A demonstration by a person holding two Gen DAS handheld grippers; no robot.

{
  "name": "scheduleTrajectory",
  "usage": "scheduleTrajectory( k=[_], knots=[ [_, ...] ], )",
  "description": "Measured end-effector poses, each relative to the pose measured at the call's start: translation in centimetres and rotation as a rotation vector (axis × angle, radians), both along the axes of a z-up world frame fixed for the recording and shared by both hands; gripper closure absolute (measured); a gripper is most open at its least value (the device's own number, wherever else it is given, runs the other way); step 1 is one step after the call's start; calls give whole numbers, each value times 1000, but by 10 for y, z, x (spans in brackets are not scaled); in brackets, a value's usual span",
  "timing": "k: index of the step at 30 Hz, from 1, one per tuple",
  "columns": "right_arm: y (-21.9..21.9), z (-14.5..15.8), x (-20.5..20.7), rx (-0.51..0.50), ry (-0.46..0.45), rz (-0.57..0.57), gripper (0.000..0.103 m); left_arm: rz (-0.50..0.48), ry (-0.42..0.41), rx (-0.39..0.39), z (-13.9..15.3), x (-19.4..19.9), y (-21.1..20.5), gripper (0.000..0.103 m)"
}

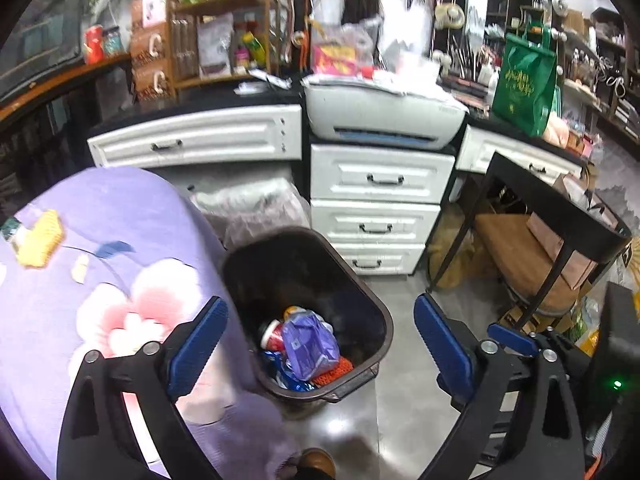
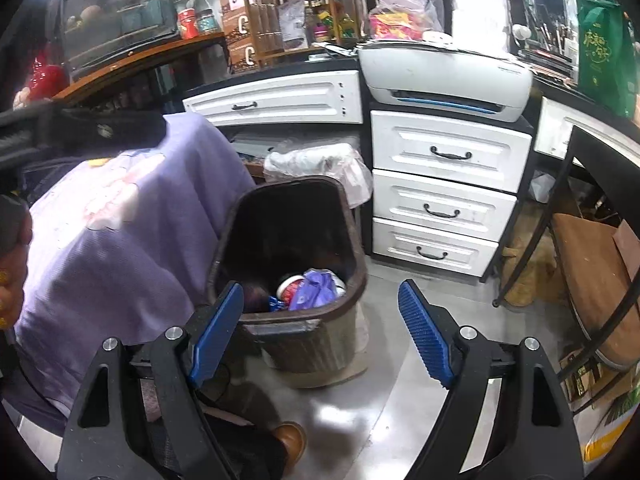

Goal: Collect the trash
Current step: 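Move both tools back over the table toward the carton and net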

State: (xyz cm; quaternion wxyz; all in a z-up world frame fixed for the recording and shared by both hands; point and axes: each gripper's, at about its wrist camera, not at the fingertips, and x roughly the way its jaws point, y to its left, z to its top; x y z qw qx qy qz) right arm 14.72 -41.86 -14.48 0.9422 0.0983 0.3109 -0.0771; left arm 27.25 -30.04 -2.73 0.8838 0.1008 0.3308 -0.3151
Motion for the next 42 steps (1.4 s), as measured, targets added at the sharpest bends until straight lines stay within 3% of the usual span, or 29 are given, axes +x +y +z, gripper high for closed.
scheduleTrajectory(
  k=[7, 16, 21, 27, 34, 36, 40, 42],
  knots=[
    [20, 20, 10, 27, -32, 66, 20, 47, -68, 14, 19, 0, 33, 6],
    [61, 51, 46, 86, -70, 218, 19, 193, -101, -1, 44, 24, 106, 6],
    [90, 75, 76, 135, -92, 313, 18, 295, -154, -17, 62, 55, 156, 6],
    [136, 100, 118, 93, -85, 433, 17, 451, -183, -7, 73, 116, 220, 6],
    [185, 114, 187, 40, -18, 523, 17, 646, -82, 25, 61, 196, 290, 6],
    [199, 116, 210, 30, 12, 547, 17, 673, -28, 25, 61, 215, 304, 6],
    [238, 118, 263, -11, 63, 594, 17, 716, -21, -47, 69, 249, 322, 6],
    [255, 115, 288, -5, 95, 619, 17, 739, 33, -28, 60, 268, 323, 6]
  ],
)
